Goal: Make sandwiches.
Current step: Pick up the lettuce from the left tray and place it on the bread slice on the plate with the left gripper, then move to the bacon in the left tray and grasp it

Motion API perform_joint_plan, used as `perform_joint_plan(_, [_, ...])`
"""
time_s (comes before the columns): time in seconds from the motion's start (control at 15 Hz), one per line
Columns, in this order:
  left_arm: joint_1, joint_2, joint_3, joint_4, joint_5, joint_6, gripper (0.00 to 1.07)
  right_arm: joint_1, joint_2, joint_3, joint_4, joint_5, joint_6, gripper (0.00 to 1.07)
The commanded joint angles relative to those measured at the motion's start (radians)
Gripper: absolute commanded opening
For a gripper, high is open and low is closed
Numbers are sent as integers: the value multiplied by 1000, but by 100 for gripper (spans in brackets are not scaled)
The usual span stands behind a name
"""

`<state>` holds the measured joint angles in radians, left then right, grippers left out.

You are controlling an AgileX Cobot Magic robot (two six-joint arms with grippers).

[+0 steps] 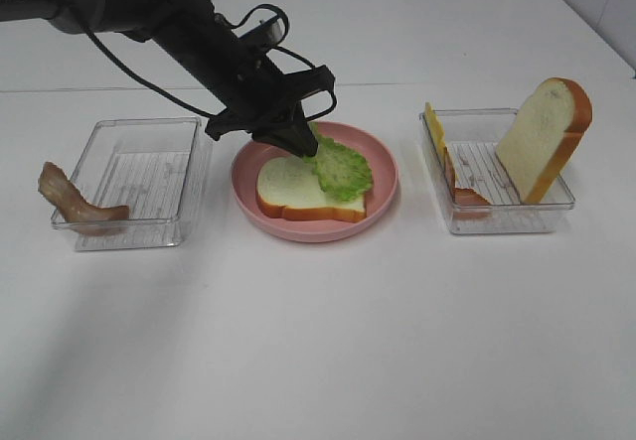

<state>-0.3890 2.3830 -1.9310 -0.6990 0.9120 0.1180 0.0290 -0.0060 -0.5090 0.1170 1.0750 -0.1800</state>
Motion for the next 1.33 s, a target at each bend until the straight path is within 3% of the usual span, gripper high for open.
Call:
perform_joint_plan(0.07, [3,-3,-1,56,33,-53,0,-6,-12,1,-1,-8,1,75])
perform_joint_plan(0.2, [3,-4,-1,135,49,-157,4,-6,-12,1,-1,-8,1,75])
perform_joint_plan(0.33, [3,-8,-5,192,48,-185,17,-6,-12,1,-1,-8,1,75])
perform_joint_plan(0.6, [3,-31,-18,200,42,-167,79,-6,-12,1,-1,-8,1,75])
perform_joint_plan(0.67, [3,-38,-34,206,52,-162,85,-6,-12,1,-1,-8,1,75])
perform_joint_plan(0.93, [3,-126,-71,362,138,-175,84,-6,-12,1,-1,-8,1,75])
perform_joint_plan(1.07, [3,-196,-74,535,257,-227,84,-6,-12,1,-1,-8,1,75])
perform_joint_plan(1.13, [3,-211,-74,575,286,-241,84,-6,-12,1,-1,-8,1,75])
perform_joint_plan(1.2, [3,-248,-74,699,372,-283,84,-6,-12,1,-1,-8,1,75])
perform_joint_plan(1.33, [13,-298,-59,783,377,-324,83,-6,-12,1,-1,-8,1,75])
